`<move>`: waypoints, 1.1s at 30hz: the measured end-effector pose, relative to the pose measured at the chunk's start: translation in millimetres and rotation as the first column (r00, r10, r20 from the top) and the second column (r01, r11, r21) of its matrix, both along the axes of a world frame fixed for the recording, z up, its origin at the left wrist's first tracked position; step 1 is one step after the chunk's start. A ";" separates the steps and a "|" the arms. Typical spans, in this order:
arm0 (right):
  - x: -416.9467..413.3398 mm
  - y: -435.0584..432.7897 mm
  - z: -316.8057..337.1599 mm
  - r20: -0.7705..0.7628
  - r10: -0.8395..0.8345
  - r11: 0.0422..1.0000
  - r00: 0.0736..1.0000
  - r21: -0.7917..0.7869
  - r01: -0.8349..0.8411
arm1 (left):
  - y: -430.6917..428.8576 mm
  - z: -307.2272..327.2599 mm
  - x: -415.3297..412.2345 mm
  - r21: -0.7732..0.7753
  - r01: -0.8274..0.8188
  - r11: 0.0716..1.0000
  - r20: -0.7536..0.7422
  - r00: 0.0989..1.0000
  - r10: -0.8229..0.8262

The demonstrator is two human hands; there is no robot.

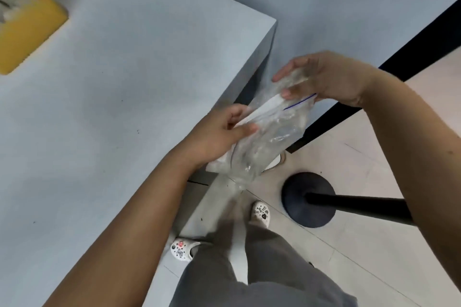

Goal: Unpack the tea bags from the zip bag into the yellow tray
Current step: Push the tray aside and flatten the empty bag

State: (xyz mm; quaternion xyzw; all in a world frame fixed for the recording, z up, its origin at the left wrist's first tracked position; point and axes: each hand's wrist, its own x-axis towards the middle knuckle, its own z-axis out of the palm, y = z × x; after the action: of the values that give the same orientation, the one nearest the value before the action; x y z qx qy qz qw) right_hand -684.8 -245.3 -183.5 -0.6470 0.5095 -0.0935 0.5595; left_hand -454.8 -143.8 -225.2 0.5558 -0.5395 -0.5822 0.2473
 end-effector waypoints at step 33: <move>-73.6 50.5 -447.7 -0.381 -0.632 0.775 0.675 -0.324 0.543 | -131.9 -476.4 -83.1 0.286 0.088 0.954 0.660 0.703 -0.263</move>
State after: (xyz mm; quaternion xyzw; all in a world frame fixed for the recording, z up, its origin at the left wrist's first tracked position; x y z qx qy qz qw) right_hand -758.4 -194.8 -631.2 -0.4990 0.7993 -0.1560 0.2962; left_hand -537.9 -275.7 -701.5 0.7031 -0.5712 -0.4126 -0.0958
